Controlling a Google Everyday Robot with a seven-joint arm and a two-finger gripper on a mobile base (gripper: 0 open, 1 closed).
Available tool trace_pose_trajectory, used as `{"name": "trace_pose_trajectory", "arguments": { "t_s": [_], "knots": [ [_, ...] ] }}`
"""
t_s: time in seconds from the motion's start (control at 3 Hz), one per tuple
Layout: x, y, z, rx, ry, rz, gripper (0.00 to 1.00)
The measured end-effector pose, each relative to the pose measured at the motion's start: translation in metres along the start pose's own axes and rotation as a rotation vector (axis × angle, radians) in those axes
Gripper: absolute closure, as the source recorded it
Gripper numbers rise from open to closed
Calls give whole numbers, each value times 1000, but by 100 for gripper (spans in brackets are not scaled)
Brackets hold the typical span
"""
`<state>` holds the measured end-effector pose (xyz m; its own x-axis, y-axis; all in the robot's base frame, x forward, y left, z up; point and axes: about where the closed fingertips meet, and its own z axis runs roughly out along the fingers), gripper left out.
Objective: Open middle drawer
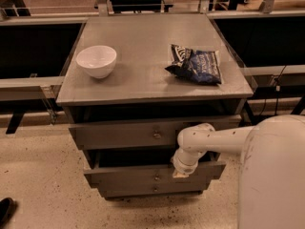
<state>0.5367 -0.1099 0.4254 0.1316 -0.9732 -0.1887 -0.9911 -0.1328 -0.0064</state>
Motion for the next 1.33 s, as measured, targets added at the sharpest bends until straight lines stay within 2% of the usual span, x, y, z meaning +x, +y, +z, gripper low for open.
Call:
{"name": "trace_pose_trajectory", "arguments": {
  "t_s": [0.33, 0.67, 1.33],
  "knots": [
    [0, -2, 0, -1, 0, 0, 100],
    [0, -2, 0, -1, 0, 0, 82],
    [0, -2, 0, -1, 0, 0, 36]
  ]
}}
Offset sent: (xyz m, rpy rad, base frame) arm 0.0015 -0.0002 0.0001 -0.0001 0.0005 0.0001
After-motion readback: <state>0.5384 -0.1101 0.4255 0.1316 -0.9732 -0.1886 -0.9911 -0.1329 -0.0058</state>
